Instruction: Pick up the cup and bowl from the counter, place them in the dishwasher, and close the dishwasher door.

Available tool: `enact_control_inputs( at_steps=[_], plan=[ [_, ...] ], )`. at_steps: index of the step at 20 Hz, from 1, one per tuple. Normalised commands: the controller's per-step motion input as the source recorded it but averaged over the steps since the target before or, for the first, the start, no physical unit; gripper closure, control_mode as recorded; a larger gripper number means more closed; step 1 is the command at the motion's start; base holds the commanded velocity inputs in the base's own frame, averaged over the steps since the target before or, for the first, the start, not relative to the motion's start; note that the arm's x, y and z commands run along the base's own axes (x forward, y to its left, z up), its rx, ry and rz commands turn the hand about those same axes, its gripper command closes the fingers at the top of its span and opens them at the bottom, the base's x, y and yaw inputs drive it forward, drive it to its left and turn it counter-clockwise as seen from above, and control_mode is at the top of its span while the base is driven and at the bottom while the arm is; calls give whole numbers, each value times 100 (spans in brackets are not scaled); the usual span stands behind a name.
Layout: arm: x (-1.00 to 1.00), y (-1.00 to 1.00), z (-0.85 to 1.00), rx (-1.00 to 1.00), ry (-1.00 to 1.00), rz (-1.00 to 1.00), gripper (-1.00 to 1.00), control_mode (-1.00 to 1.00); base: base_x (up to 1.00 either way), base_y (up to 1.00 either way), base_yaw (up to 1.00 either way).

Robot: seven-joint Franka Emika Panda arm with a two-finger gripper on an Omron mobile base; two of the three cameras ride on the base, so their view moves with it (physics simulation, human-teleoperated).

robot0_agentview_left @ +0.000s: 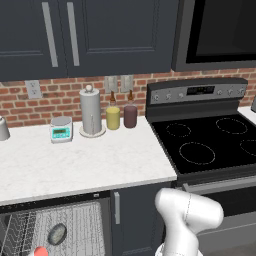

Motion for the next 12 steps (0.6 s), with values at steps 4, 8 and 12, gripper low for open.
enact_control_inputs(
  at_steps=[4, 8, 12],
  plan=[
    [-29, 53, -100, -46, -1, 30, -100, -100, 0, 0, 0],
    [-64, 65, -85, -28, -14, 31, -100, -100, 0, 0, 0],
    [-53, 48, -66, -4, -36, 28, -100, -100, 0, 0, 0]
  ],
)
